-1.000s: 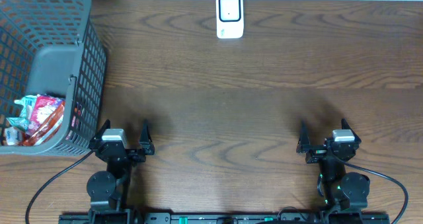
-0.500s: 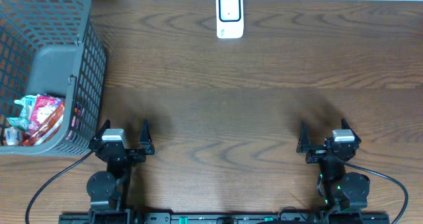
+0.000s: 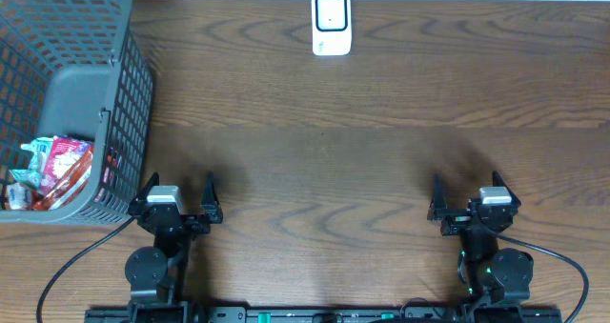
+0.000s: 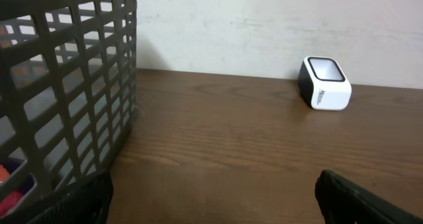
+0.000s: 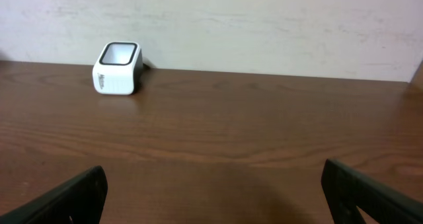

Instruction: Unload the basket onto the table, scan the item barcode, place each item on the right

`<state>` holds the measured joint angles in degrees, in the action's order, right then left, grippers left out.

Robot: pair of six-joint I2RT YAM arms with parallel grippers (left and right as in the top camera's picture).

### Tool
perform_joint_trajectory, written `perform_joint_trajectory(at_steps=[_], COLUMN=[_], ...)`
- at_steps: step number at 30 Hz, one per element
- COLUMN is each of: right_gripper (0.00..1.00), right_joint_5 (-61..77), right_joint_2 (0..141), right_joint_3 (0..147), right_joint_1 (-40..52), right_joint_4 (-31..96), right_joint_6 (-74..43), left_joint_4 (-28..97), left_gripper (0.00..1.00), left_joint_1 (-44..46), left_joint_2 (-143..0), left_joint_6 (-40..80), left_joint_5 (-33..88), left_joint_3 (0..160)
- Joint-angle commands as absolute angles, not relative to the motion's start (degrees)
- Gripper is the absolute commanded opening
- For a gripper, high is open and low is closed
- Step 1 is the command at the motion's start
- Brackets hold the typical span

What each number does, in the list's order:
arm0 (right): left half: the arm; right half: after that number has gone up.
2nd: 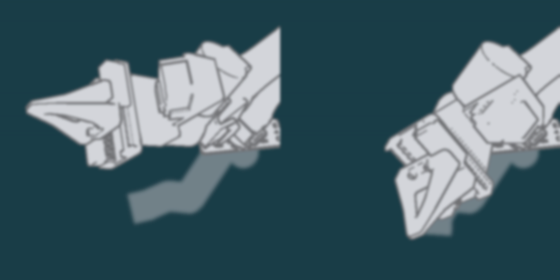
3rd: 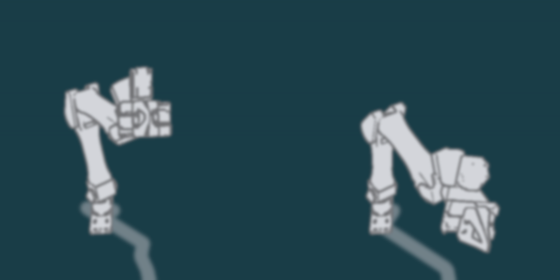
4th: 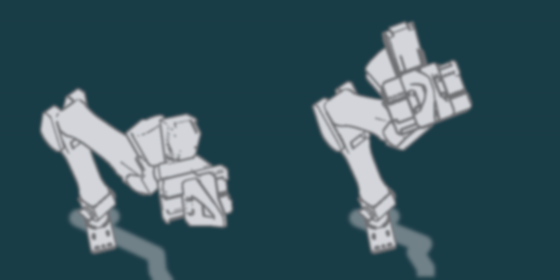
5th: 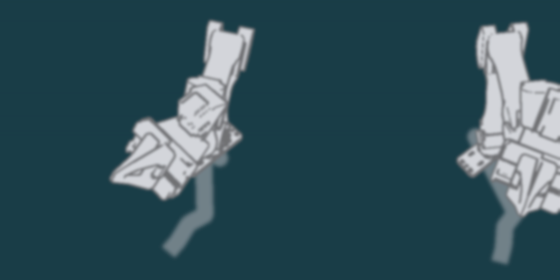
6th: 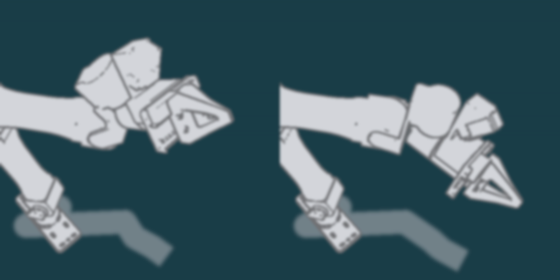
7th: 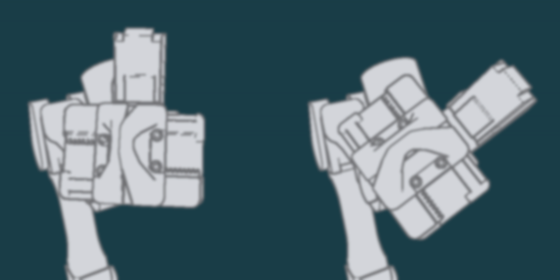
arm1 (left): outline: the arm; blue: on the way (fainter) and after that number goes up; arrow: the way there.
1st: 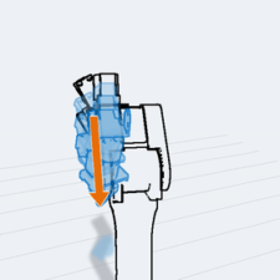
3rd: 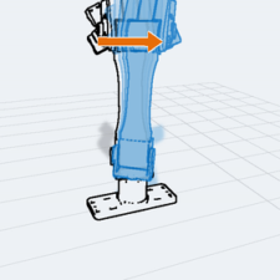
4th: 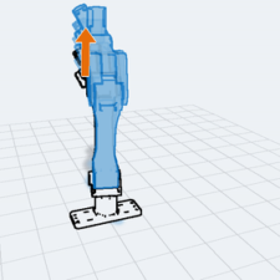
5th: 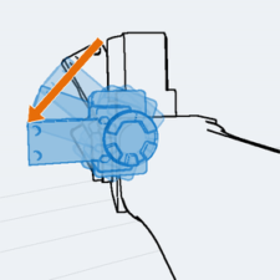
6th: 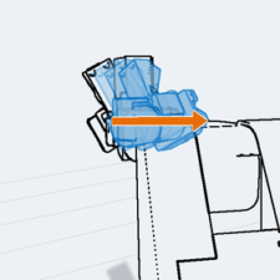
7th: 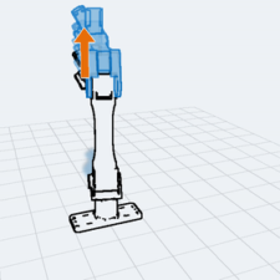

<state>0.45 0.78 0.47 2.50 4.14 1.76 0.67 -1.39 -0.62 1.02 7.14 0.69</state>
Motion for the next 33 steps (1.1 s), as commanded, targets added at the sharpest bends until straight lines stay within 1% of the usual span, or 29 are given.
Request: perform_joint_trajectory(at_steps=[1,7,9,10,12,16,19,25,31,33], right_gripper=[0.99,0.99,0.99,0.99,0.99,0.99,0.99,0.99,0.99,0.99], right_joint_5=[0.4,0.4,0.4,0.4,0.4,0.4,0.4,0.4,0.4,0.4], right_joint_2=[0.7,0.7,0.7,0.7,0.6,0.7,0.7,0.7,0.7,0.7], right_joint_3=[0.3,0.3,0.3,0.3,0.3,0.3,0.3,0.3,0.3,0.3], right_joint_1=[2.8,2.8,2.8,2.8,2.8,2.8,2.8,2.8,2.8,2.8], right_joint_4=[4.3,4.3,4.3,4.3,4.3,4.3,4.3,4.3,4.3,4.3], right_joint_6=[2.0,2.0,2.0,2.0,2.0,2.0,2.0,2.0,2.0,2.0], left_joint_4=[1.9,1.9,-1.3,-6.6,-14.7,-33.7,-42.5,-43.8,-43.5,-39.2], left_gripper=[0.98,0.98,0.98,0.98,0.98,0.98,0.98,0.98,0.98,0.98], left_joint_1=[-1.3,-1.3,-1.3,-1.3,-1.3,-1.3,-1.3,-1.3,-1.3,-1.3], left_joint_2=[-0.2,-0.2,-0.2,-0.2,-0.2,-0.2,-0.2,-3.0,-15.5,-21.9], left_joint_6=[0.1,6.6,8.4,9.9,11.6,13.9,13.8,12.0,9.5,9.5], left_joint_5=[8.5,21.2,24.5,27.7,30.2,30.7,30.6,30.4,29.9,27.3], left_joint_3=[0.2,0.2,0.2,0.2,0.2,0.4,2.1,9.5,21.7,28.4])
